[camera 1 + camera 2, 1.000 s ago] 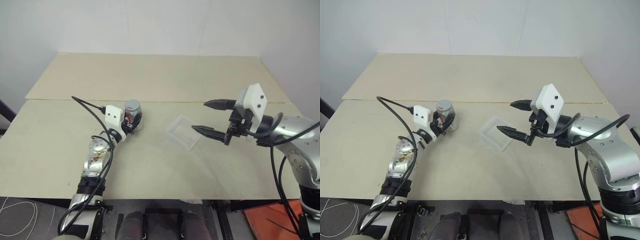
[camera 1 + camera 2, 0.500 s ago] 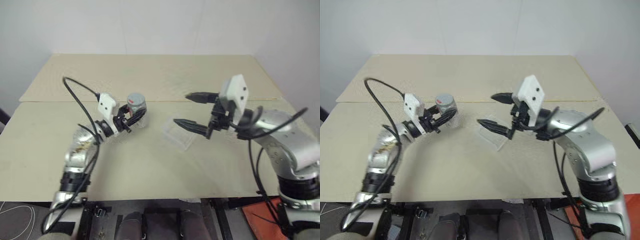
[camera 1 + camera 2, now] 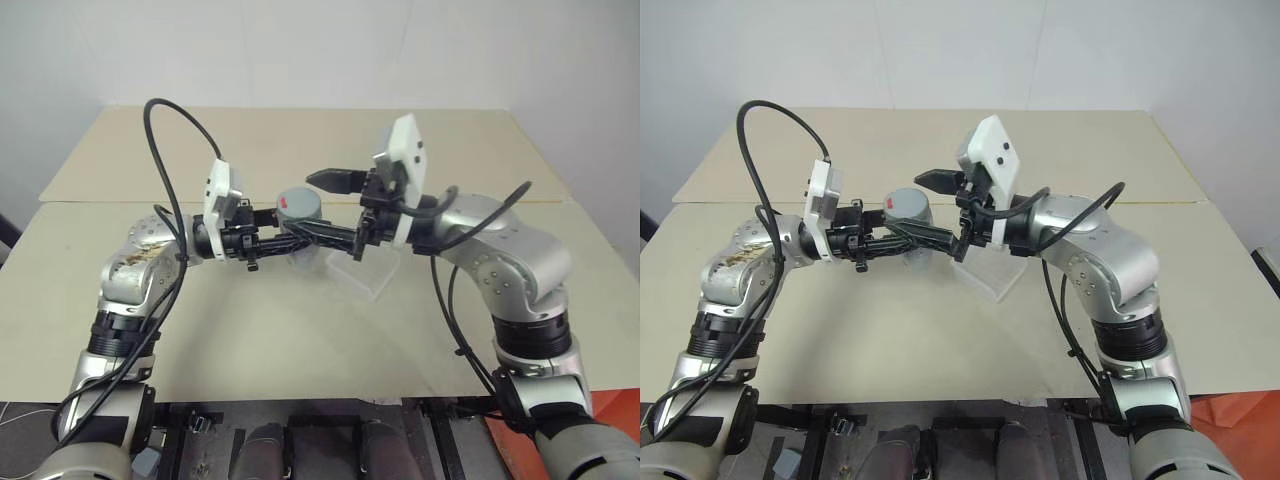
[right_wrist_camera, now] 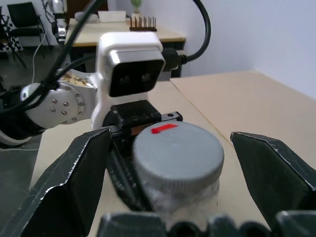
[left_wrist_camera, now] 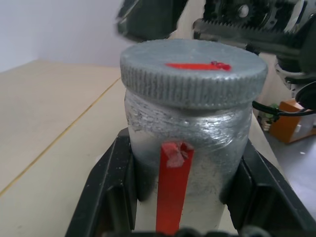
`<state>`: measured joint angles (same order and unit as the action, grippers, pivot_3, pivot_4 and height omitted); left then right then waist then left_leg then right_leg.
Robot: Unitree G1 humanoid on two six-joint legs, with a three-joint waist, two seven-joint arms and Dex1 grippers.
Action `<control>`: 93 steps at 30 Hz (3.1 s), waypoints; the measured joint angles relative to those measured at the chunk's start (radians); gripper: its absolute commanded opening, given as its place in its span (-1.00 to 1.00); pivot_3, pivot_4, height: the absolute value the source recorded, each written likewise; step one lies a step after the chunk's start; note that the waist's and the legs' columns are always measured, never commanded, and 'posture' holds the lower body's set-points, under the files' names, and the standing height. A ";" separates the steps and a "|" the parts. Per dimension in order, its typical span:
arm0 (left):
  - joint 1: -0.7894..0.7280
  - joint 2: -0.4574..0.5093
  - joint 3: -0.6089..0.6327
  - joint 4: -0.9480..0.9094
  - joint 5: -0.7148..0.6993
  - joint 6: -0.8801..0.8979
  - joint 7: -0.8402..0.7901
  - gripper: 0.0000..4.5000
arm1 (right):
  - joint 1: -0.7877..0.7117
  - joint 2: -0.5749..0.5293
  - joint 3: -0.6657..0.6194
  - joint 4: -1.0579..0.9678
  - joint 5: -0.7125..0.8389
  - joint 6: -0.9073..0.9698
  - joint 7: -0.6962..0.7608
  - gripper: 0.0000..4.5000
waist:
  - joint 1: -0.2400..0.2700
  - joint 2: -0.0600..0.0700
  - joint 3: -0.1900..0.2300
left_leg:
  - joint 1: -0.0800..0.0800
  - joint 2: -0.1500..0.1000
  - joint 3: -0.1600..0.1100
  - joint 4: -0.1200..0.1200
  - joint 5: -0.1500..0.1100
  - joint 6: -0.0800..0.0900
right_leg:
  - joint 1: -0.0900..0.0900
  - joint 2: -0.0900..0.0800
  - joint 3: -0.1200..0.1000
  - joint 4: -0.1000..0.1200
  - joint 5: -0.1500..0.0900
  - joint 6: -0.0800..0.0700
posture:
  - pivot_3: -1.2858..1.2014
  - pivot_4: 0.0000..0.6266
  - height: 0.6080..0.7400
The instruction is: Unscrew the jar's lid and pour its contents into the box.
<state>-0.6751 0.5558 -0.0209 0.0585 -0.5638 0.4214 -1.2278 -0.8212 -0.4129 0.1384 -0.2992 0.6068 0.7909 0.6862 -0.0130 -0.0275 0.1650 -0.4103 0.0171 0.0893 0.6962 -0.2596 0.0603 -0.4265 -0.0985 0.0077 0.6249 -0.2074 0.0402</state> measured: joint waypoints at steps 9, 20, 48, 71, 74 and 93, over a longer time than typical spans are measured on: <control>-0.002 0.000 0.004 0.000 0.012 -0.009 -0.013 -0.14 | -0.011 0.024 0.006 0.027 0.005 0.010 0.021 0.32 | 0.000 0.000 0.000 | -0.001 0.000 0.000 0.000 0.000 0.000 | -0.001 0.000 0.000 0.000 0.000 0.000 | 0.03 -0.52 1.00; -0.044 0.038 0.001 -0.072 -0.127 0.093 -0.223 -0.14 | -0.148 0.024 0.001 0.329 0.088 -0.176 0.627 0.22 | -0.002 0.000 0.000 | -0.001 0.000 0.000 0.001 0.000 0.001 | 0.000 0.002 0.000 0.000 0.000 0.000 | 0.03 -0.52 1.00; 0.004 -0.002 0.017 -0.021 -0.001 -0.023 -0.094 -0.14 | 0.032 -0.006 -0.089 0.046 -0.028 -0.204 0.287 0.97 | -0.002 0.000 0.001 | -0.004 0.001 -0.001 0.000 0.002 -0.004 | -0.007 0.001 0.001 0.002 0.000 0.000 | 0.03 -0.52 1.00; 0.000 0.002 0.009 0.007 0.014 -0.030 -0.078 -0.14 | -0.028 0.056 0.036 0.062 -0.112 -0.103 0.065 0.97 | 0.000 0.000 0.001 | -0.006 0.000 0.000 0.000 0.002 -0.003 | -0.008 0.002 0.001 0.003 0.000 -0.001 | 0.03 -0.52 1.00; 0.000 0.013 0.012 0.010 0.014 -0.024 -0.078 -0.14 | -0.020 0.014 0.032 0.051 -0.100 -0.104 0.080 0.97 | -0.001 0.000 0.001 | -0.006 0.000 0.000 0.000 0.002 -0.003 | -0.008 0.002 0.001 0.003 0.000 -0.001 | 0.03 -0.52 1.00; 0.008 0.045 0.051 -0.020 -0.026 -0.005 -0.132 -0.14 | 0.031 -0.159 -0.115 0.134 -0.088 -0.110 0.076 0.97 | -0.005 0.000 0.001 | -0.007 0.001 0.000 0.000 0.002 -0.003 | -0.009 0.003 0.002 0.001 0.000 -0.001 | 0.03 -0.52 1.00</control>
<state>-0.6671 0.6005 0.0296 0.0382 -0.5897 0.4166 -1.3596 -0.7903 -0.5723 0.0236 -0.1649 0.5183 0.6813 0.7625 -0.0182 -0.0272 0.1657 -0.4170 0.0181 0.0894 0.6964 -0.2576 0.0573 -0.4357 -0.0953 0.0101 0.6261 -0.2071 0.0396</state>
